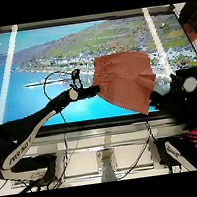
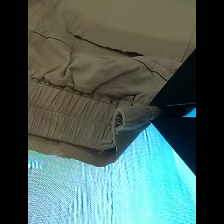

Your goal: Fold the clothes and pants, and hang the long-sleeved shirts on hangers.

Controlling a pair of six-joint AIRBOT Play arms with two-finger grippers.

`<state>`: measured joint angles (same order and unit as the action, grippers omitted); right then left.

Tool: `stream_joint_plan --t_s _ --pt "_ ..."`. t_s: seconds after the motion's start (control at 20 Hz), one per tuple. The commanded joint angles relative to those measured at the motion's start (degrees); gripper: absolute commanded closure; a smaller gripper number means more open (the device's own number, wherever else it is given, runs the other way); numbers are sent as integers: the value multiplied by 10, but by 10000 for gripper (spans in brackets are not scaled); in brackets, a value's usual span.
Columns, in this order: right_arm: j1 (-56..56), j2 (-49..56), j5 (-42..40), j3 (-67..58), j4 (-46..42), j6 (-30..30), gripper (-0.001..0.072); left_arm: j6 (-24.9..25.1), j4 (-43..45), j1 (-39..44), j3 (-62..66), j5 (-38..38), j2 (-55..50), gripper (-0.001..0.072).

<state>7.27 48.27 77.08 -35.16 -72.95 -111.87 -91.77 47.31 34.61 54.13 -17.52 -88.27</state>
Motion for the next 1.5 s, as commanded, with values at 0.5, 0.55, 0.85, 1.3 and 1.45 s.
stream_joint_plan --t_s 0.5,0.55,0.85,1.3,1.45 --pt "0 -119 -253 249 170 -123 405 0 0 -1 0 -1 1 687" --pt "0 -119 -260 249 159 -135 404 0 0 -1 0 -1 1 687" --pt "0 -119 -259 252 115 -198 398 0 0 -1 0 -1 1 687" --pt "0 -118 -340 263 111 -205 398 0 0 -1 0 -1 1 687" --pt "0 -118 -353 263 102 -205 399 0 0 -1 0 -1 1 687"
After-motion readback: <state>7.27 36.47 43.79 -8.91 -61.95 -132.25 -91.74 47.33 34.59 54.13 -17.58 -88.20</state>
